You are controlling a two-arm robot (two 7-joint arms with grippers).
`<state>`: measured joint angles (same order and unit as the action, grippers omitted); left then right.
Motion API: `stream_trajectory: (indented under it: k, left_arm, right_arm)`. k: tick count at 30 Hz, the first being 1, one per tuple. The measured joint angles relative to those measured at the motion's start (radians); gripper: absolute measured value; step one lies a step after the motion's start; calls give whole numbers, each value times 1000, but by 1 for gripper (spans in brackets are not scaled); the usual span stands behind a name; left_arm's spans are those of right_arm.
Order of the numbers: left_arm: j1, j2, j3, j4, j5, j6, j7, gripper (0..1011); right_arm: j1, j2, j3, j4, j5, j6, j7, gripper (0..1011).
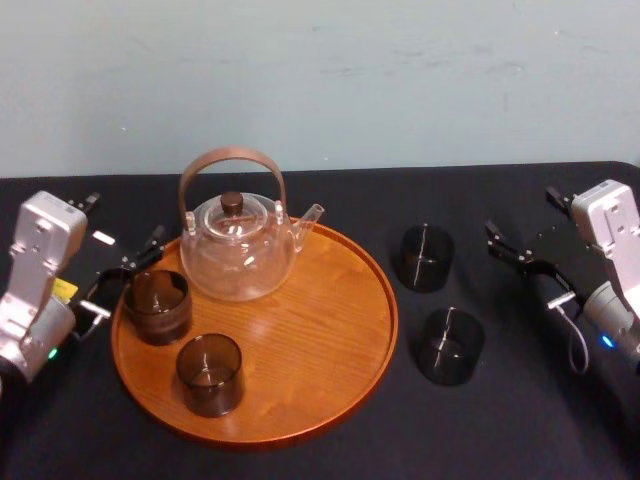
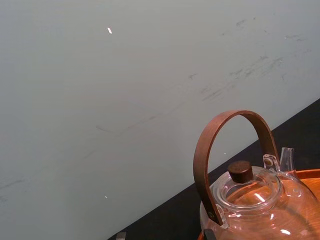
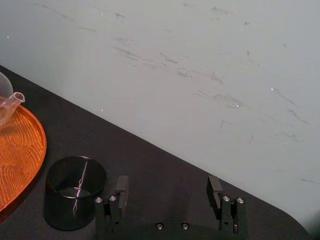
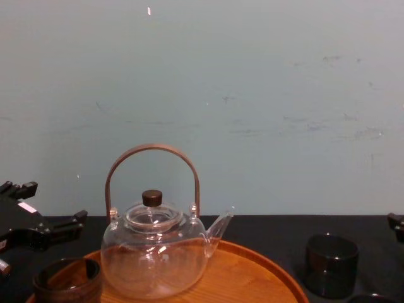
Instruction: Pick up the glass from the table and place it on the tray.
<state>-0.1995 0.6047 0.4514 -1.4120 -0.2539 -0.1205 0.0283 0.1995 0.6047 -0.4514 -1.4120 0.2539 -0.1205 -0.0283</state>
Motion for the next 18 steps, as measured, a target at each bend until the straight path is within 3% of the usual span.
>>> stream_trajectory:
  k: [18]
  left_arm:
    - [0,0,0,0,0,0,0,1001]
  right_arm:
    - [0,0,0,0,0,0,0,1002]
